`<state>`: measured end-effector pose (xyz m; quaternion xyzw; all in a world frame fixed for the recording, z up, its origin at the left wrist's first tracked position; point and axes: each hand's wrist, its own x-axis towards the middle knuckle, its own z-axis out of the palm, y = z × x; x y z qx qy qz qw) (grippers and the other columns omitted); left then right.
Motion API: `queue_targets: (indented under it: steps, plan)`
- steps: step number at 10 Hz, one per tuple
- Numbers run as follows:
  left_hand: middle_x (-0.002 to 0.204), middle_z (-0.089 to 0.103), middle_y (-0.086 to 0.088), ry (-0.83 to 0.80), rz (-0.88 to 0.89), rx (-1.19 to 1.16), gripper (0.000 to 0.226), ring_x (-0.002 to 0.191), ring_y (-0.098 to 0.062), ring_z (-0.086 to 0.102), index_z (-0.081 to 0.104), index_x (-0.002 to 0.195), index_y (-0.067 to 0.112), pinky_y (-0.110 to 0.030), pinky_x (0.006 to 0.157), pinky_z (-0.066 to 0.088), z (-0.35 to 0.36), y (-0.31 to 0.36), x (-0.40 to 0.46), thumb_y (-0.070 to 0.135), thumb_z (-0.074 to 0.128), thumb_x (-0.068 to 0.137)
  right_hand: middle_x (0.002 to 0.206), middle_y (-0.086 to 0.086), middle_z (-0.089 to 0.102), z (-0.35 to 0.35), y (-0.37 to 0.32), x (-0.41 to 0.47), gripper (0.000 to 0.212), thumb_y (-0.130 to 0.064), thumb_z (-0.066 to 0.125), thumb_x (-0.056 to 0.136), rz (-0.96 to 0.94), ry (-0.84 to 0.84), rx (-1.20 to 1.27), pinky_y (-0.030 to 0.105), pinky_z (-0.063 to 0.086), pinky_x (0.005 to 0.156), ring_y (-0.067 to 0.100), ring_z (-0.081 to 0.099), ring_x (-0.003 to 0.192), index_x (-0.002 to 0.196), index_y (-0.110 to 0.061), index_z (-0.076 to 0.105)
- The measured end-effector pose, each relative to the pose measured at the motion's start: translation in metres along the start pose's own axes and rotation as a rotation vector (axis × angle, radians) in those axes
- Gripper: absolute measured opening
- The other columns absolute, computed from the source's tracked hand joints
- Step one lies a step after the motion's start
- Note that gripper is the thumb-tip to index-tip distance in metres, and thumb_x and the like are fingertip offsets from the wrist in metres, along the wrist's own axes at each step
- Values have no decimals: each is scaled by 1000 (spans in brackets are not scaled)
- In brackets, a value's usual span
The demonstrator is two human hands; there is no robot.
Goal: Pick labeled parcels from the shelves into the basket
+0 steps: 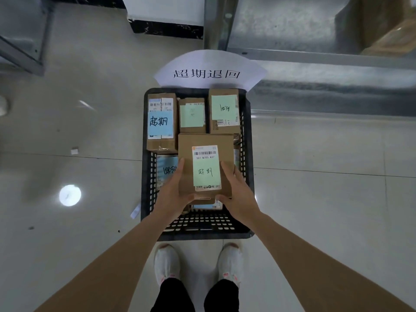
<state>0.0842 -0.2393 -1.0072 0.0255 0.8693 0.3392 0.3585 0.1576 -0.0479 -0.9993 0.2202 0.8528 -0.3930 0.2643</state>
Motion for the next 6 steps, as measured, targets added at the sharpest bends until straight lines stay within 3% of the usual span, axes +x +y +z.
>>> queue_targets:
  steps: [1,2,3,4,5,6]
  plan:
    - [148,41,4,10,19,8,120,136,-19,39,-4,151,51,-45,109,43,2,-5,1,20,84,76,169,-9,11,2,6,1,100,-15,73,92,-5,-7,-3,46,45,112,22,37,147,160,-42,5]
    - [148,42,2,22,21,39,119,133,-21,43,-4,152,49,-45,104,47,2,0,0,25,84,75,169,-9,10,0,3,0,101,-14,74,91,13,-9,20,47,48,111,22,38,146,159,-44,6]
    - [153,37,1,24,19,130,114,135,-24,43,-3,154,45,-46,101,49,0,7,-5,33,81,78,170,-10,1,-4,-6,-6,99,-19,72,93,22,-23,-4,41,52,104,22,40,144,159,-45,3]
    - [161,24,-1,59,4,269,101,142,-28,34,5,154,43,-54,104,46,-10,19,-10,44,75,81,170,-13,-5,-16,-17,-16,94,-32,70,94,48,-7,-79,49,49,107,23,26,152,158,-48,2]
    - [159,28,-3,110,117,445,89,144,-30,31,21,152,32,-51,111,39,-25,40,-18,50,71,81,171,-9,-2,-39,-30,-32,87,-50,63,95,60,9,-197,54,41,114,22,11,157,157,-50,3]
    - [150,40,1,121,207,523,82,135,-26,42,31,146,26,-48,106,44,-38,63,-33,50,72,79,171,-5,1,-70,-48,-54,80,-60,53,97,62,12,-279,51,29,122,23,8,157,160,-45,6]
